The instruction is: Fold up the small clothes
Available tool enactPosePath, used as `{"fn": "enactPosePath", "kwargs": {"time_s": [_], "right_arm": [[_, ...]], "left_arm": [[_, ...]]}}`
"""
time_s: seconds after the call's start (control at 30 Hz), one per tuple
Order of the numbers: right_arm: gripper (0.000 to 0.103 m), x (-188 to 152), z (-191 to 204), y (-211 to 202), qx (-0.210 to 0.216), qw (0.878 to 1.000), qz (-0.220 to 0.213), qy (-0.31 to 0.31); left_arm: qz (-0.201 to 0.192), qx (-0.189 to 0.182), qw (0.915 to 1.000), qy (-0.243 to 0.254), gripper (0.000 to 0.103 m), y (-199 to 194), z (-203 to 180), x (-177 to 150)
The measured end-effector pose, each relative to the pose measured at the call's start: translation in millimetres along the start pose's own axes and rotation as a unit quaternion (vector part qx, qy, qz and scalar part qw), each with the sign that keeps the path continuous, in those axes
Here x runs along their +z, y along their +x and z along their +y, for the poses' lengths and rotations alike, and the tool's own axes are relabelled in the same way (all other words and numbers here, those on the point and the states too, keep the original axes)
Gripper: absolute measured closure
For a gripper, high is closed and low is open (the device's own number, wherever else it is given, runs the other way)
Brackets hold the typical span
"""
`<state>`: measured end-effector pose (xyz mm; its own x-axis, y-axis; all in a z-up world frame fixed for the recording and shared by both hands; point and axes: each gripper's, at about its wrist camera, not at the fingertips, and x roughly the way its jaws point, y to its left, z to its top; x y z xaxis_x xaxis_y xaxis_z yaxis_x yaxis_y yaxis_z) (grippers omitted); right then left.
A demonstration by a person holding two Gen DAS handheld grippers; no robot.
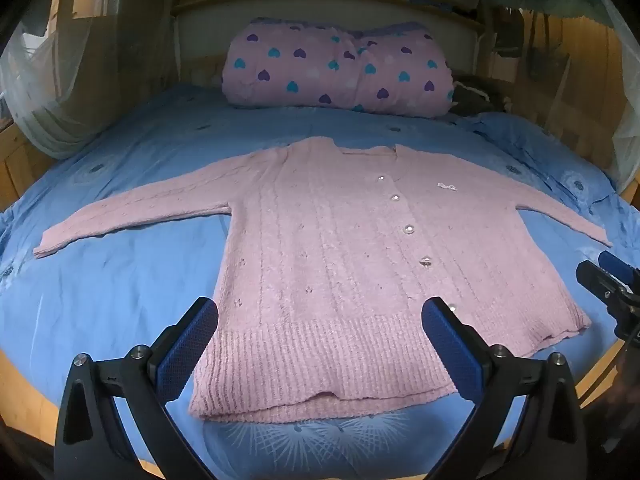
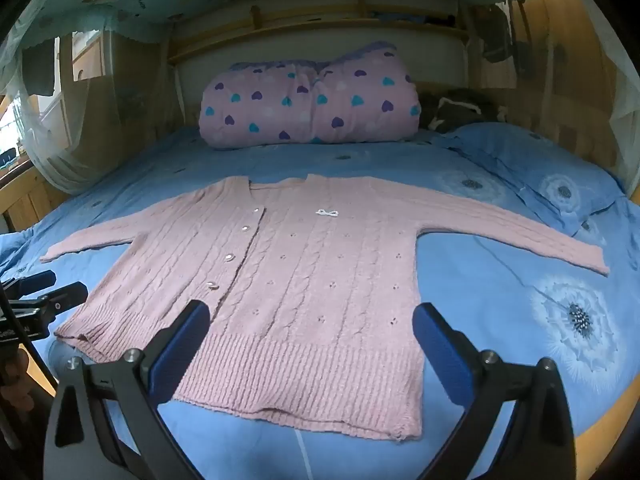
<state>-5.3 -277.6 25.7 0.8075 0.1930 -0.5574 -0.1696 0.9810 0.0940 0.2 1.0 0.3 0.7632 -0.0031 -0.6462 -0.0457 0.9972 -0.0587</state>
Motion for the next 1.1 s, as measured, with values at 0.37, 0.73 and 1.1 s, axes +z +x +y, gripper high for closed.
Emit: {"fn": "enactPosePath", "kwargs": {"time_s": [0.37,0.73,1.1], "right_arm": [[0.0,-1.0,1.2,-2.1,-0.001,1.0,0.006,-0.006],[0.0,-3.1,4.7,5.9,0.001,1.0,0.012,-0.008],[0.0,-5.6,7.4,7.7,0.002,1.0,0.015,-0.007]], "left_arm": [[-0.003,0.004,1.0,0.003,0.004,1.6,3.1,-1.2],[0.002,0.009,0.9999,0.003,0.004,3.7,6.1,-1.6],[0.001,0.014,0.9999,0.005,0.004,8.1,9.0,-1.7]]}}
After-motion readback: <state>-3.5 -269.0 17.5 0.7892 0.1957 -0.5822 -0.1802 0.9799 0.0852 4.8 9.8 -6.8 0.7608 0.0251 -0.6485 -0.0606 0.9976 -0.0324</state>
